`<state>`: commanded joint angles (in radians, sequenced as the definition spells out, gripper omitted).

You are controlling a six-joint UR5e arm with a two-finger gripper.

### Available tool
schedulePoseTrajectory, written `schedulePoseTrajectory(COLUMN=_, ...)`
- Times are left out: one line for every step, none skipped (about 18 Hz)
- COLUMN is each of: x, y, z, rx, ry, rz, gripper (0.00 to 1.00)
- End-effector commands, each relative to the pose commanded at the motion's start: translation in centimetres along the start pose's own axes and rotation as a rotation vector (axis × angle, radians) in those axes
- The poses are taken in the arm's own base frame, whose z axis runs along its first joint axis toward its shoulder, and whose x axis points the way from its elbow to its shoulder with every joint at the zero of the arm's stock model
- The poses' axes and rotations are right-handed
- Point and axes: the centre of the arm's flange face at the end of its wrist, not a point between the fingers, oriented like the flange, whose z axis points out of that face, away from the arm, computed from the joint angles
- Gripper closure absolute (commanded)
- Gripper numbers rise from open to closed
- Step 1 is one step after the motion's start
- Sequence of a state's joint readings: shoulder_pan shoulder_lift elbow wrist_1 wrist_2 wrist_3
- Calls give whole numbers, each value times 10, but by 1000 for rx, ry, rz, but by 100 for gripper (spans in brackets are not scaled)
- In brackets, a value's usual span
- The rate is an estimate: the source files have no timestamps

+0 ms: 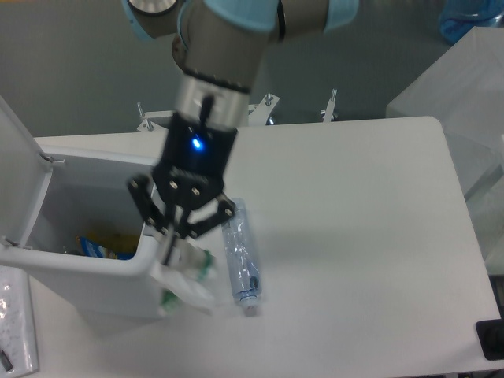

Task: Place the trash in the trash can
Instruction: 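Lift the wrapper and carry it over the trash bin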

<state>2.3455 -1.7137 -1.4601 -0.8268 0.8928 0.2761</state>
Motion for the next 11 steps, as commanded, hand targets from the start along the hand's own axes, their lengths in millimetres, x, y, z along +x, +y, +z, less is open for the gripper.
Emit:
schedulePoseTrajectory(x=8, y=7, z=-3, rx=-4, ry=4, rz=4, gripper=100)
schedulePoseTrajectory(x=20, y=12, z=-5, rx=-9, ry=12, rz=10, gripper=100)
schedulePoseTrajectory(x=24, y=18, z=-7, rx=-12, ry=14, rz=13, gripper=100)
schedulePoseTrajectory(x=29, y=23, z=-6, rx=-20, ry=21, rz=18, gripper=100)
schedulePoseTrajectory(x=39, y=27, z=-3, rx=-27, ry=33, rz=27, gripper=100)
schedulePoseTrajectory(x=48, y=31, z=3, rx=-38, ry=42, rz=34, gripper=100)
schedulePoseTrajectory(x=54, y=35, z=9, rx=-50, ry=51, rz=38, gripper=100)
schedulePoseTrajectory(x=59, y=38, z=13, rx=-58, ry=60, rz=40, gripper=99)
schedulePoseTrajectory(x=63, y=40, z=17, rx=-66, ry=68, rz=42, gripper=96)
schedulePoseTrajectory(x=68, y=42, z=22, rx=-74, ry=79, rz=48, gripper=94)
schedulePoseTrajectory(x=72, y=45, z=27, rx=-81, ry=84, rz=52, gripper=89)
